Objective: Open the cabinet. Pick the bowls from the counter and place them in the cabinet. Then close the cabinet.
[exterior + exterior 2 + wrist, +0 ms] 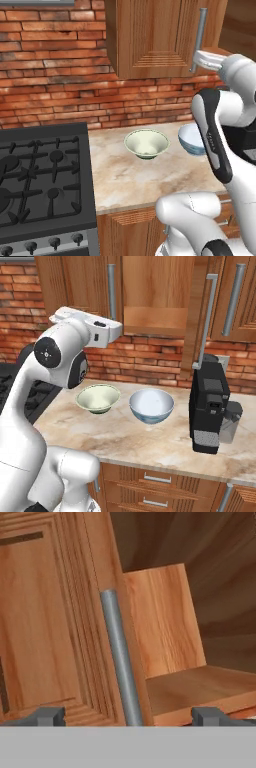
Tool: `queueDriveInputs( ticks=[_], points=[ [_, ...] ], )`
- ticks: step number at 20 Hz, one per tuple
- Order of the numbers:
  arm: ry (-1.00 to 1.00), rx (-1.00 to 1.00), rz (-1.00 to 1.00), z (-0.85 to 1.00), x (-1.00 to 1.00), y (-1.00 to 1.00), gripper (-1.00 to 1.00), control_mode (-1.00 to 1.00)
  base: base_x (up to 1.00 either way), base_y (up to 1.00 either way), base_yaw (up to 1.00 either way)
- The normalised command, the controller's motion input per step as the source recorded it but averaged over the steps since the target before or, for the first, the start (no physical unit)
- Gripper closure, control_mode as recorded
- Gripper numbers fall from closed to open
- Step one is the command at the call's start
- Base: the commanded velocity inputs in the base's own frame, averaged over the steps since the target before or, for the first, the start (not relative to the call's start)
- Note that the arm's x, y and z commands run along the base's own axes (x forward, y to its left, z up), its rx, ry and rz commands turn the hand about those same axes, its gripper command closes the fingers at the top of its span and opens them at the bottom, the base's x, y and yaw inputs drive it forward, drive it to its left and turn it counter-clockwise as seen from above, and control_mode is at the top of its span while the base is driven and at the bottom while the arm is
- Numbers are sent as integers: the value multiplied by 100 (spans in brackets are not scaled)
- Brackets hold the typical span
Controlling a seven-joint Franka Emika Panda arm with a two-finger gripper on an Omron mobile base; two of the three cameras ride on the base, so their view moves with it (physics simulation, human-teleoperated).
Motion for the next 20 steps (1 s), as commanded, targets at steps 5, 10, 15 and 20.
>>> queueDriveInputs(
  ticks=[5, 10, 15, 20],
  points=[
    [0, -5, 1, -9, 71, 8, -100, -100, 0, 0, 0],
    [0, -8, 0, -7, 94, 2, -100, -100, 0, 0, 0],
    [7, 0, 0, -1, 100, -16, -100, -100, 0, 0, 0],
    [6, 0, 0, -16, 100, 0, -100, -100, 0, 0, 0]
  ],
)
